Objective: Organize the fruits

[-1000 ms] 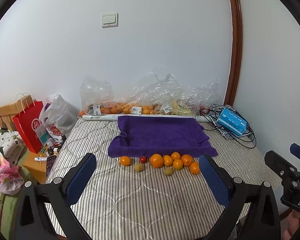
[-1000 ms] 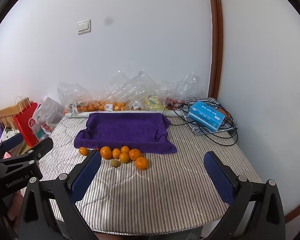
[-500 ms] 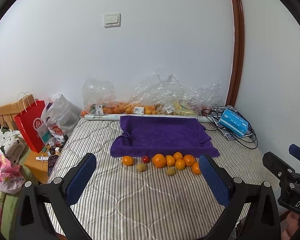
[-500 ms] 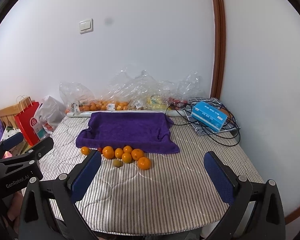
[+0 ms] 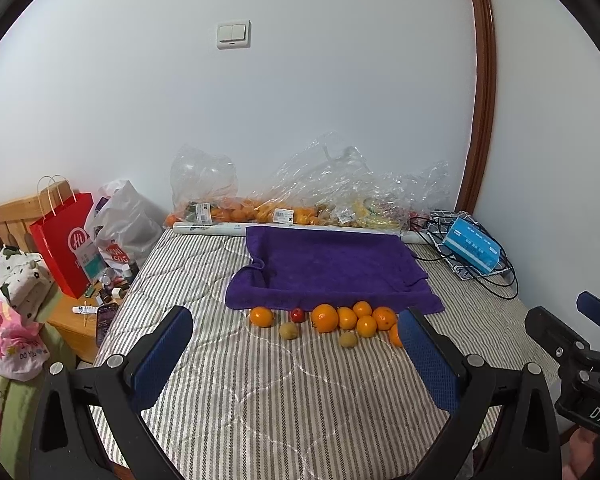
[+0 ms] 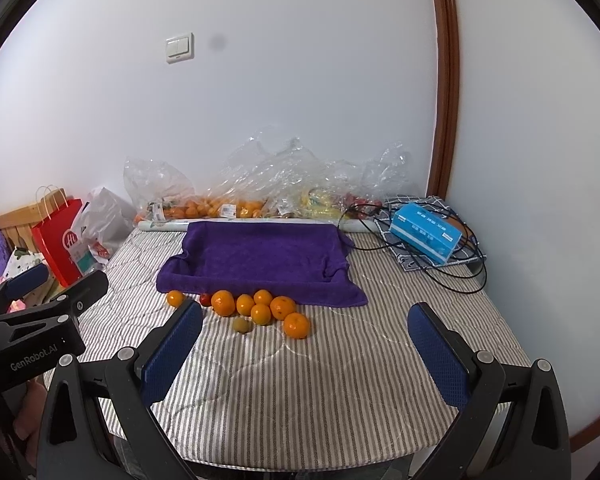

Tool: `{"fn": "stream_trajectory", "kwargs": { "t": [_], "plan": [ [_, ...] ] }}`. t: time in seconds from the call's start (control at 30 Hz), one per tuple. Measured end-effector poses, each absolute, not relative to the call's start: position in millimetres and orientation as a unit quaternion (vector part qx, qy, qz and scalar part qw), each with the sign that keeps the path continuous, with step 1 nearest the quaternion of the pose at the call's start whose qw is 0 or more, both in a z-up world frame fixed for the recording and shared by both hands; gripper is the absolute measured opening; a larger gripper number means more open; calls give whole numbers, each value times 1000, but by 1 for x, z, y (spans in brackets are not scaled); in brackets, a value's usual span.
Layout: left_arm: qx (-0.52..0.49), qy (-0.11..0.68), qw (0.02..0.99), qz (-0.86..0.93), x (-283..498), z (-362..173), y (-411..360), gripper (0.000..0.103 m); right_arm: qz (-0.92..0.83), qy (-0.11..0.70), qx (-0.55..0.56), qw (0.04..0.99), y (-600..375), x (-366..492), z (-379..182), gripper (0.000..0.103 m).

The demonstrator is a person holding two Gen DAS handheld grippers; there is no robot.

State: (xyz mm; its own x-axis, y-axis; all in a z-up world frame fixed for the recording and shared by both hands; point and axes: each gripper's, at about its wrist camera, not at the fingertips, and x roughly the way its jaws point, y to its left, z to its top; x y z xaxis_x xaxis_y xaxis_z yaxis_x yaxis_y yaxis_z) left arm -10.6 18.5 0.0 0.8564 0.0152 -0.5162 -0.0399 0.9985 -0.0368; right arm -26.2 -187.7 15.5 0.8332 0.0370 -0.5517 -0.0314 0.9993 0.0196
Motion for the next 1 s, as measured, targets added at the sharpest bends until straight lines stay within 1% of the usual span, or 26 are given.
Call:
{"fn": "stream_trajectory", "kwargs": {
  "t": [1.0],
  "plan": [
    [-22, 273, 962, 1, -12, -4, 18, 103, 27, 278, 3, 960, -189, -24, 13, 102]
  ]
}}
